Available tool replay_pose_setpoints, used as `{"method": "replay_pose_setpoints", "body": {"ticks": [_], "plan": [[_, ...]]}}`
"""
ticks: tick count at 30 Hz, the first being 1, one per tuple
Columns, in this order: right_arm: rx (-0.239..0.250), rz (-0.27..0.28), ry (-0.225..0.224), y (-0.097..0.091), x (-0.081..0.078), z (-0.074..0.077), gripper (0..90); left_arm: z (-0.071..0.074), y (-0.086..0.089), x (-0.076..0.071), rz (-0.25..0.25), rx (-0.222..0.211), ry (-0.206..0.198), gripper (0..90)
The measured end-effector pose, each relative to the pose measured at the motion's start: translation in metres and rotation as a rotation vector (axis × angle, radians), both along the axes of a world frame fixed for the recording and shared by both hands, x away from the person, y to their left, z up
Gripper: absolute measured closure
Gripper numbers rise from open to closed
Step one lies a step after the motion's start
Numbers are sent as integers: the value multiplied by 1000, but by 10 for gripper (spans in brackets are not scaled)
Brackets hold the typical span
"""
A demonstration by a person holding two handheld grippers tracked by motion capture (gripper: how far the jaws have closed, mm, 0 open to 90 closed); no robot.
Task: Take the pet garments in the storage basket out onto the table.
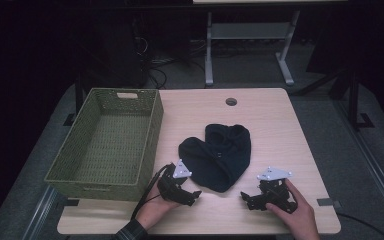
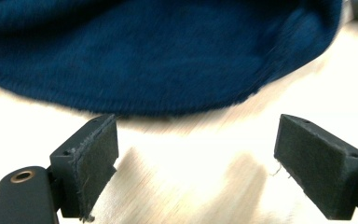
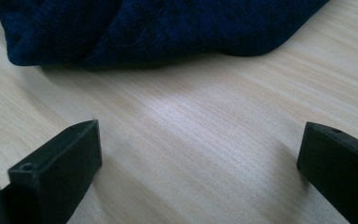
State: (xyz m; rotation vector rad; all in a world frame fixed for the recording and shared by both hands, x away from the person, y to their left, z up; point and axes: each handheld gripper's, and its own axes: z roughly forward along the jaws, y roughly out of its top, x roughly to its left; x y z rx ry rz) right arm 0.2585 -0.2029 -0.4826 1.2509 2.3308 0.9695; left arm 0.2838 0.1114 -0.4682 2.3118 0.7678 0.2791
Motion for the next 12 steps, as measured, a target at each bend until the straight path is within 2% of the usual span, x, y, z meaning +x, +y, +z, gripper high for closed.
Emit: {"method": "replay_pose_setpoints", "body": {"ticks": [2, 7, 12], "plan": [[0, 0, 0, 0, 0, 0, 0, -3, -1, -1, 3, 3, -14, 129], [0, 0, 0, 0, 0, 0, 0, -9, 2, -4, -4, -54, -51, 127], [0, 0, 0, 0, 0, 0, 0, -10, 3, -4, -5, -56, -50, 128]]}}
